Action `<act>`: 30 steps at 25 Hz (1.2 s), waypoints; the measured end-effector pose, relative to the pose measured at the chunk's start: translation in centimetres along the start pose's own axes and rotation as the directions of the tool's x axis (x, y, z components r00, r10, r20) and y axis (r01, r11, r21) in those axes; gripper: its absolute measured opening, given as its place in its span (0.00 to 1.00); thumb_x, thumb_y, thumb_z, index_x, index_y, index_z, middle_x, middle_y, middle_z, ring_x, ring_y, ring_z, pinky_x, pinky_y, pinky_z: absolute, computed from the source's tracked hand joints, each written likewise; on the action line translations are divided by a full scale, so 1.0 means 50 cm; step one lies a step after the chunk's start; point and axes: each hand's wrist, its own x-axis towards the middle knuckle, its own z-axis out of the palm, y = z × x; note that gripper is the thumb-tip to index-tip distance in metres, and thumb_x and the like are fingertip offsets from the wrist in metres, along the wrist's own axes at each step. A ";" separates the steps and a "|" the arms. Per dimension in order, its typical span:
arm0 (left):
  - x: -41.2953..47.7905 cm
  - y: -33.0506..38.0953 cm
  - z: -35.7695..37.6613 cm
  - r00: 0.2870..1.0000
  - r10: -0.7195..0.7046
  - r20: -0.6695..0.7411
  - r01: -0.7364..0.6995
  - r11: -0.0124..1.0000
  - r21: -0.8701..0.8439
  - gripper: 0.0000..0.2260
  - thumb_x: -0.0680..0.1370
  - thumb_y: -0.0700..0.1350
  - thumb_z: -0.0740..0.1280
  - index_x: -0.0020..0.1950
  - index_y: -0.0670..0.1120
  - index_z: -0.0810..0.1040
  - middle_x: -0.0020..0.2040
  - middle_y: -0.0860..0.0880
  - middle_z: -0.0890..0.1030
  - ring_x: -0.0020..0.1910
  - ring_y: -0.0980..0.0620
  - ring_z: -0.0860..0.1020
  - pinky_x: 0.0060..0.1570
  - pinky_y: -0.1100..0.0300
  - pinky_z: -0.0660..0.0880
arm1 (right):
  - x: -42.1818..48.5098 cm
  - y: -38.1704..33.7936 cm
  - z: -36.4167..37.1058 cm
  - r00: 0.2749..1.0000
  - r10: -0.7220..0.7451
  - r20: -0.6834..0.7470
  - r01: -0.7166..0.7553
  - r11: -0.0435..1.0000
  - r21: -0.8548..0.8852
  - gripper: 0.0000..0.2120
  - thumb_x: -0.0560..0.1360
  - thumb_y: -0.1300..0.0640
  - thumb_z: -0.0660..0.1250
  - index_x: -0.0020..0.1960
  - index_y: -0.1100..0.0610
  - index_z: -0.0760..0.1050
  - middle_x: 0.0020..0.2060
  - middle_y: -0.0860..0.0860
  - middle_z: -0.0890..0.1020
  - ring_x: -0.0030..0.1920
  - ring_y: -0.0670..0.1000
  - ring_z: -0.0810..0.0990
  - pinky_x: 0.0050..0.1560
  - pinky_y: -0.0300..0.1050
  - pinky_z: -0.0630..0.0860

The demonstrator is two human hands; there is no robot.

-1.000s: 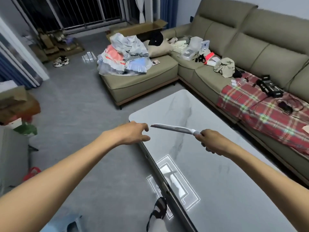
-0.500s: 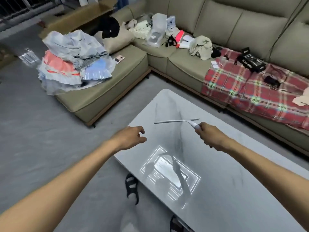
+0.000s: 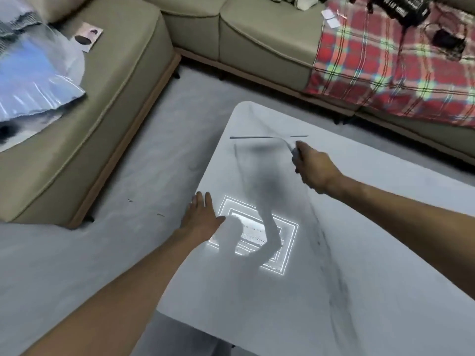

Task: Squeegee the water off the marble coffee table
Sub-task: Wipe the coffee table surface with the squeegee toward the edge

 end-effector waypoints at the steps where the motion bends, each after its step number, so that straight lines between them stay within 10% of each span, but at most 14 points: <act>1: 0.036 -0.005 0.013 0.999 0.027 -0.037 -0.027 0.999 0.018 0.37 0.80 0.57 0.57 0.78 0.39 0.42 0.79 0.39 0.44 0.79 0.43 0.46 0.76 0.50 0.50 | 0.061 -0.018 0.007 1.000 0.010 -0.013 -0.010 1.000 0.001 0.09 0.80 0.56 0.53 0.54 0.59 0.68 0.48 0.64 0.79 0.37 0.59 0.74 0.27 0.44 0.68; 8: 0.143 -0.006 0.055 0.997 0.055 0.053 -0.059 0.995 0.079 0.39 0.80 0.62 0.52 0.78 0.36 0.42 0.78 0.35 0.40 0.78 0.41 0.41 0.76 0.50 0.47 | 0.313 -0.071 0.070 0.998 0.009 -0.057 -0.015 0.994 -0.106 0.04 0.78 0.58 0.52 0.50 0.54 0.66 0.43 0.61 0.77 0.28 0.58 0.73 0.22 0.43 0.68; 14: 0.158 0.014 0.021 0.972 -0.010 0.233 -0.037 0.980 0.196 0.39 0.80 0.61 0.52 0.77 0.34 0.41 0.77 0.33 0.40 0.77 0.36 0.40 0.75 0.48 0.49 | 0.218 0.050 0.106 0.997 -0.080 -0.024 0.070 0.955 -0.290 0.22 0.80 0.55 0.54 0.74 0.52 0.61 0.53 0.67 0.79 0.49 0.69 0.78 0.47 0.55 0.73; 22: 0.173 0.043 0.032 0.969 -0.086 0.233 0.000 0.937 0.348 0.40 0.80 0.62 0.52 0.76 0.33 0.42 0.77 0.31 0.42 0.76 0.33 0.40 0.76 0.46 0.48 | 0.184 0.092 0.011 0.992 -0.106 -0.074 0.080 0.952 -0.295 0.15 0.80 0.57 0.55 0.66 0.58 0.66 0.47 0.67 0.80 0.43 0.68 0.77 0.42 0.54 0.74; 26: 0.178 0.046 0.043 0.972 -0.100 0.211 0.023 0.941 0.338 0.41 0.79 0.63 0.53 0.76 0.33 0.42 0.77 0.31 0.41 0.76 0.33 0.40 0.75 0.46 0.49 | 0.300 0.065 0.014 0.993 0.103 -0.064 -0.112 0.983 -0.144 0.07 0.79 0.60 0.52 0.55 0.57 0.65 0.44 0.64 0.78 0.33 0.60 0.75 0.16 0.43 0.65; 30: 0.180 0.031 0.058 0.974 -0.092 0.207 0.028 0.956 0.293 0.44 0.78 0.63 0.56 0.76 0.33 0.39 0.76 0.30 0.39 0.77 0.33 0.40 0.75 0.46 0.49 | 0.180 0.145 0.076 0.997 0.073 -0.040 -0.080 0.969 -0.233 0.18 0.80 0.59 0.53 0.69 0.57 0.61 0.43 0.64 0.78 0.40 0.65 0.77 0.32 0.48 0.67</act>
